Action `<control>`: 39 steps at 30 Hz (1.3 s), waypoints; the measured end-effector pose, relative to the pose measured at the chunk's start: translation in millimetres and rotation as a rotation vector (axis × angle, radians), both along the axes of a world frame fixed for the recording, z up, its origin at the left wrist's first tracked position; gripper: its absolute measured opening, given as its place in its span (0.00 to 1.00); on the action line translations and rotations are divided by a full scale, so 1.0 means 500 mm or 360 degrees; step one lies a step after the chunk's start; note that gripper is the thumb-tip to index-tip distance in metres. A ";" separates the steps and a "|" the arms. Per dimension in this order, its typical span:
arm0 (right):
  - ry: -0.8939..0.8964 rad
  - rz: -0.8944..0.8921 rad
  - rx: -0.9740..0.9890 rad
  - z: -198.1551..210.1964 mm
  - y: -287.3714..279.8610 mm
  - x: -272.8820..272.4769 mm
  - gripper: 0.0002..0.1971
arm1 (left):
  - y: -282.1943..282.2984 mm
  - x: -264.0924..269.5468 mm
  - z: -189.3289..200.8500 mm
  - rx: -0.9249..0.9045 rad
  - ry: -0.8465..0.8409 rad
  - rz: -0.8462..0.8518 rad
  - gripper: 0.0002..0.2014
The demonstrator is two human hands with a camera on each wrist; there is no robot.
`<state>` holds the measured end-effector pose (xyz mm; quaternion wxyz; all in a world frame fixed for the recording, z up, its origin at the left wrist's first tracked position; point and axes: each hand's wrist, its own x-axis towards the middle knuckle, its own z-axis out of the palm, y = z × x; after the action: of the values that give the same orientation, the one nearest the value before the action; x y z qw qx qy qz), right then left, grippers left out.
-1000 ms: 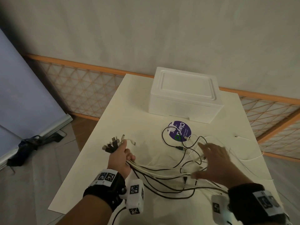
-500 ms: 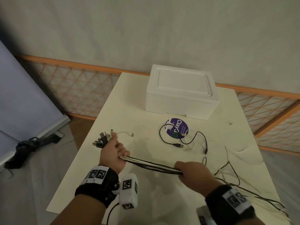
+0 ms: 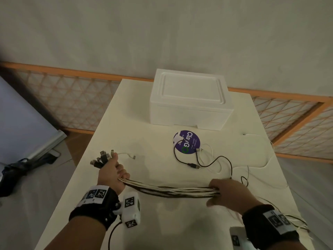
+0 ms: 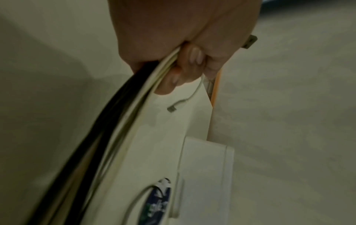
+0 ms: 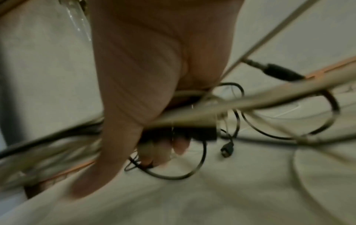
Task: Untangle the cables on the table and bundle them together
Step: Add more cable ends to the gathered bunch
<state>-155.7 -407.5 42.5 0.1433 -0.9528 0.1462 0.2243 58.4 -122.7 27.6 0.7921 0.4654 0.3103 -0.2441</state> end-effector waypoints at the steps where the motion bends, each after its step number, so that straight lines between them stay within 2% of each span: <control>1: -0.0025 -0.0034 0.0192 0.006 0.000 0.009 0.30 | 0.000 -0.002 -0.004 0.0001 0.0009 -0.0044 0.24; 2: -0.0096 -0.0111 0.0375 0.014 0.001 0.023 0.32 | -0.002 -0.003 -0.008 -0.0009 0.0005 -0.0083 0.24; 4: -0.0371 -0.0310 0.0528 0.020 0.013 0.066 0.24 | -0.004 -0.009 -0.013 -0.0030 -0.0003 -0.0140 0.25; 6: -0.0587 -0.0389 0.0342 0.003 0.025 0.121 0.16 | -0.011 -0.019 -0.012 -0.0063 -0.0002 -0.0200 0.25; 7: -0.0587 -0.0383 0.0227 -0.012 0.031 0.147 0.16 | -0.015 -0.024 -0.010 -0.0076 -0.0006 -0.0227 0.24; 10: -0.0303 -0.0164 -0.0016 -0.074 0.043 0.196 0.18 | -0.024 -0.030 0.001 -0.0057 -0.0011 -0.0282 0.25; 12: -0.0116 0.0001 -0.0235 -0.097 0.054 0.206 0.14 | -0.027 -0.029 0.008 -0.0061 -0.0018 -0.0305 0.25; 14: -0.0155 0.0022 -0.0343 -0.093 0.068 0.217 0.11 | -0.029 -0.028 0.015 -0.0079 -0.0012 -0.0283 0.23; 16: -0.0383 -0.0010 -0.0256 -0.067 0.093 0.230 0.12 | -0.031 -0.029 0.019 -0.0060 0.0001 -0.0283 0.20; 18: -0.0647 0.0040 -0.0024 -0.027 0.135 0.237 0.11 | -0.036 -0.033 0.025 -0.0063 0.0020 -0.0390 0.17; 20: -0.0596 0.0283 0.0109 0.015 0.194 0.231 0.10 | -0.045 -0.039 0.033 -0.0157 0.0030 -0.0526 0.14; 22: -0.0439 0.0531 0.0093 0.035 0.241 0.215 0.09 | -0.051 -0.040 0.044 -0.0292 0.0025 -0.0555 0.13; 24: -0.0350 0.0559 0.0097 0.039 0.252 0.191 0.10 | -0.052 -0.035 0.052 -0.0385 -0.0011 -0.0526 0.12; 26: -0.0406 0.0523 0.0087 0.037 0.235 0.163 0.09 | -0.045 -0.028 0.057 -0.0434 -0.0060 -0.0509 0.12; 28: -0.0652 0.0483 0.0083 0.041 0.208 0.123 0.08 | -0.036 -0.022 0.052 -0.0445 -0.0060 -0.0478 0.12; 29: -0.0793 0.0449 0.0086 0.036 0.193 0.100 0.09 | -0.032 -0.021 0.048 -0.0442 -0.0040 -0.0452 0.11; 31: -0.0898 0.0359 0.0036 0.032 0.163 0.057 0.18 | -0.028 -0.019 0.037 -0.0410 0.0000 -0.0406 0.11; 32: -0.0869 0.0283 -0.0027 0.026 0.149 0.039 0.24 | -0.026 -0.019 0.031 -0.0385 0.0018 -0.0390 0.11; 34: -0.0605 0.0054 -0.0158 0.023 0.123 0.008 0.33 | -0.022 -0.017 0.019 -0.0323 0.0042 -0.0357 0.10; 39: -0.0174 -0.0351 -0.0496 0.002 0.032 -0.052 0.29 | -0.003 0.007 -0.002 -0.0184 0.0003 -0.0240 0.06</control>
<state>-181.7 -391.3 43.3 0.0255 -0.9523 0.2748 0.1299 61.7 -124.3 26.4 0.7969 0.4407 0.2605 -0.3209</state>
